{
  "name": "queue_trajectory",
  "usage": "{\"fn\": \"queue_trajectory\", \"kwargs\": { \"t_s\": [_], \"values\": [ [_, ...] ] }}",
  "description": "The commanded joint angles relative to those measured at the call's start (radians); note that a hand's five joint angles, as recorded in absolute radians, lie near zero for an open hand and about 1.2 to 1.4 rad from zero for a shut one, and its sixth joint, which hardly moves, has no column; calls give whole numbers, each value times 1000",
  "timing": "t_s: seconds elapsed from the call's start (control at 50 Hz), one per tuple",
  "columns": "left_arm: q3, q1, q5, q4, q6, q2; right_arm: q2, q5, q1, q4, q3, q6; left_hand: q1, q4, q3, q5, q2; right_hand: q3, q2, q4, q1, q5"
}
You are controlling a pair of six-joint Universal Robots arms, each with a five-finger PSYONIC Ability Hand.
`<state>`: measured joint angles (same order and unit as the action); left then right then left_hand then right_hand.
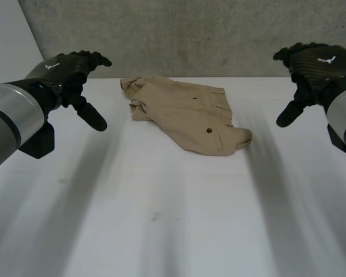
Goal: Fold the shorts.
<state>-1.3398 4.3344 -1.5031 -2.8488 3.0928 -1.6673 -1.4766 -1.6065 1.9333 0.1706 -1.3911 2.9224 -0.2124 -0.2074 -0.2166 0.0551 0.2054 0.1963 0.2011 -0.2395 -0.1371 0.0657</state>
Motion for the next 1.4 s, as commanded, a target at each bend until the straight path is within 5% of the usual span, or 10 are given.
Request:
{"fn": "queue_trajectory", "kwargs": {
  "t_s": [0.02, 0.18, 0.46, 0.62, 0.7, 0.78, 1.12, 1.28, 1.4],
  "values": [
    [-6, -6, 0, -10, -2, -37, 90, 97, 0, -5, -19, -72, 37, 32, 41, -54, -30, -22, -27, 65, -37, -66],
    [-6, -12, -2, -17, -3, -60, 246, 215, 16, -65, -31, -230, 37, 32, 41, -54, -30, 24, 19, 20, -83, -20],
    [-9, -16, -6, -40, -3, -101, 659, 208, 18, -342, 204, -221, 37, 32, 41, -54, -30, 126, 122, -83, -186, 83],
    [-21, -16, -9, -66, 0, -120, 855, 149, 15, -344, 411, -219, 37, 32, 41, -54, -30, 367, 362, -324, -426, 323],
    [-21, -16, -8, -66, 0, -124, 883, 140, 15, -344, 446, -221, 37, 32, 41, -54, -30, 713, 708, -670, -772, 669],
    [-21, -16, -8, -67, 0, -124, 878, 142, 15, -342, 449, -221, 37, 32, 41, -54, -30, 1200, 1195, -1156, -1259, 1156],
    [-22, -24, -14, -72, -3, -126, 299, 143, 121, -309, 253, -212, 37, 32, 41, -54, -30, 1200, 1195, -1157, -1259, 1156],
    [-59, -65, -117, -78, -57, -261, 233, 54, 212, -214, 264, -212, -22, -27, -17, 4, 29, 1200, 1195, -1157, -1259, 1156],
    [-82, -119, -140, -73, -212, -351, 203, -21, 289, -212, 264, -212, -107, -112, -103, 90, 114, 1200, 1195, -1157, -1259, 1156]
  ]
}}
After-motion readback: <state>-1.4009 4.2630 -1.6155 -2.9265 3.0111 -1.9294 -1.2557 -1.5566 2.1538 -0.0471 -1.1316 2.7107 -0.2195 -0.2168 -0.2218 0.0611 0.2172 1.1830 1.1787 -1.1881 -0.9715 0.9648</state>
